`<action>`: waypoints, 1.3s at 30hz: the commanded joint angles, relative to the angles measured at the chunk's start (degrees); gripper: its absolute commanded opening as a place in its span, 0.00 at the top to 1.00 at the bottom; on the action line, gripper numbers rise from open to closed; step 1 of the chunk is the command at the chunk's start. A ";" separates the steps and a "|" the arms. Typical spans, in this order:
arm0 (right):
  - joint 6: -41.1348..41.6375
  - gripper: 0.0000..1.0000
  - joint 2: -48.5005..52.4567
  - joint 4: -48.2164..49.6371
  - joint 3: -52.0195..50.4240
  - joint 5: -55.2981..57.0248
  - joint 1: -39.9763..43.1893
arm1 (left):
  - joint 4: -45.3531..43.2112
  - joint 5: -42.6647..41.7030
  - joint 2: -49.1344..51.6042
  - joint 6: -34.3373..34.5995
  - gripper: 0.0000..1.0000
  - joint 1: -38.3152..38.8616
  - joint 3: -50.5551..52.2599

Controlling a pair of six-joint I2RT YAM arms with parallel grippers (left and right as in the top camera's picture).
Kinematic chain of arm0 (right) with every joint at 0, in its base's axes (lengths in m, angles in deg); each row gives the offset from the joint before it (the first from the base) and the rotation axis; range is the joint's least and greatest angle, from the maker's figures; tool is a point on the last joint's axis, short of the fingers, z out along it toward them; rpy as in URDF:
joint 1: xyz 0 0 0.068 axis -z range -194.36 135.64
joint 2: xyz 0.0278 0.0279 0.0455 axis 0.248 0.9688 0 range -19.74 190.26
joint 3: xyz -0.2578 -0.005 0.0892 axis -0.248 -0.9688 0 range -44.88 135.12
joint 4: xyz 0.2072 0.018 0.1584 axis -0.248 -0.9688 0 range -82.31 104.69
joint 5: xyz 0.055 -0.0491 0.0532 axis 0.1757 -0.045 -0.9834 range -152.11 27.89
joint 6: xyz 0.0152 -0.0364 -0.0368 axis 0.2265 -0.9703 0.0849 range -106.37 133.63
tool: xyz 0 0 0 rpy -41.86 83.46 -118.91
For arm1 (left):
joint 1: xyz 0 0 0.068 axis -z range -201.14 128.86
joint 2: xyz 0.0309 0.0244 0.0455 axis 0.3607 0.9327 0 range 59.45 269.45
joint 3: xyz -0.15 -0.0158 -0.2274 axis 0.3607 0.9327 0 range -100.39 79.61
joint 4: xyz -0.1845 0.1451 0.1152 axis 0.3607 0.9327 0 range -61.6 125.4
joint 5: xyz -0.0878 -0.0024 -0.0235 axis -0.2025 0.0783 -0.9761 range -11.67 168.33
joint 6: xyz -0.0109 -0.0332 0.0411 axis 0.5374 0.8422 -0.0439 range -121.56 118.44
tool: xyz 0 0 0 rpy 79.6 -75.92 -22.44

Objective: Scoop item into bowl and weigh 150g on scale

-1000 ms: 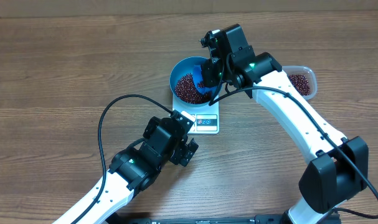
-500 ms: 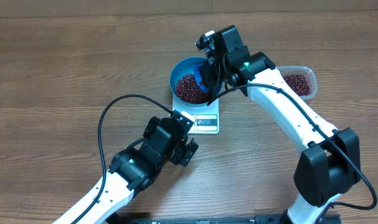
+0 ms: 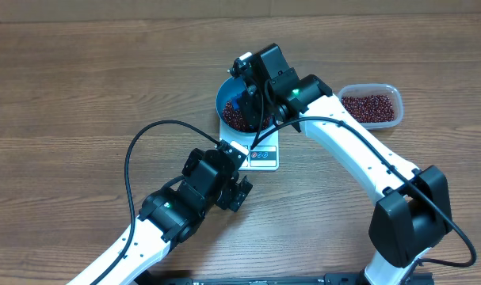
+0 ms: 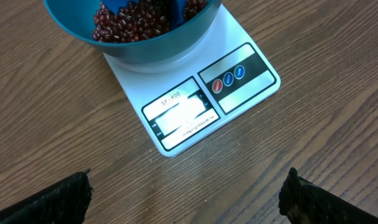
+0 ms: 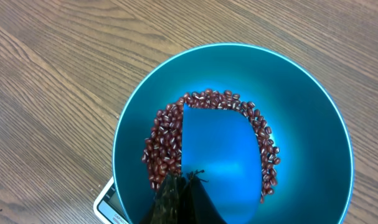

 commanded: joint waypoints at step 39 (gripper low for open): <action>14.29 0.96 -0.04 1.55 1.14 -30.16 17.18 | -0.22 0.79 -0.39 -1.14 0.00 -0.31 0.68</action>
